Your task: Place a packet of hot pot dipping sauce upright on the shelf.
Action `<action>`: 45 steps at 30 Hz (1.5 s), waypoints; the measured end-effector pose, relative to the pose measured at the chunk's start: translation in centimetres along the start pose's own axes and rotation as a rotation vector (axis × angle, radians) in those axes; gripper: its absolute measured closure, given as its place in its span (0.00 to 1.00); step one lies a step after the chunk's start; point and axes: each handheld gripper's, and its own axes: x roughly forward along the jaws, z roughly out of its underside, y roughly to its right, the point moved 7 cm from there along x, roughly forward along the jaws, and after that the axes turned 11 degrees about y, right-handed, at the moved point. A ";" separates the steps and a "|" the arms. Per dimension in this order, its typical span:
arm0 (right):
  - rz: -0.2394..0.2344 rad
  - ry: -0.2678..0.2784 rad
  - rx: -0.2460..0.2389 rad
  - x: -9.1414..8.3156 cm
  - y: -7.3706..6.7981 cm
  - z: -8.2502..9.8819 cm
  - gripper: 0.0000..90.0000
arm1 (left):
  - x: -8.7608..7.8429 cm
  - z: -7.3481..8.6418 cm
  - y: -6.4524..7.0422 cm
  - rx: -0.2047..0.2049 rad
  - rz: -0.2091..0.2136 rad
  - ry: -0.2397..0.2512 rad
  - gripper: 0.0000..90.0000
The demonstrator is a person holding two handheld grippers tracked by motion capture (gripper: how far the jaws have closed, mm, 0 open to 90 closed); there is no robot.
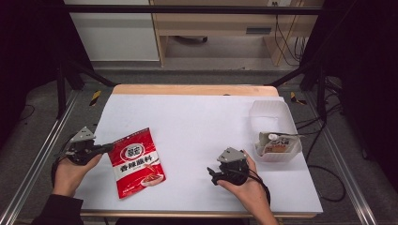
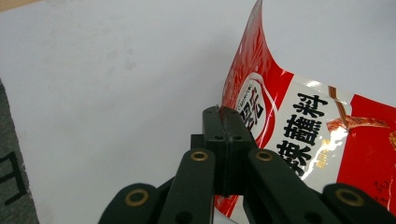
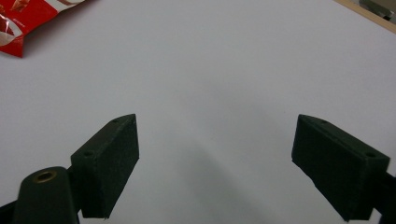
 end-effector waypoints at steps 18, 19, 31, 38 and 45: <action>-0.009 0.016 -0.035 0.2 0.2 -1.9 0.17 | 1.7 -5.6 3.7 0.104 0.056 0.043 1.00; -0.010 0.015 -0.035 0.2 0.2 -1.9 0.17 | 1.8 -5.8 3.8 0.109 0.062 0.043 1.00; -0.027 0.013 -0.062 0.3 0.3 -3.2 0.16 | 1.8 -7.7 5.2 0.130 0.084 0.085 1.00; -0.043 0.021 -0.056 0.3 0.5 -4.2 0.14 | 1.7 -9.0 6.0 0.134 0.094 0.114 1.00; -0.054 0.010 -0.081 0.4 0.6 -4.8 0.15 | 1.8 -9.9 6.5 0.138 0.094 0.133 1.00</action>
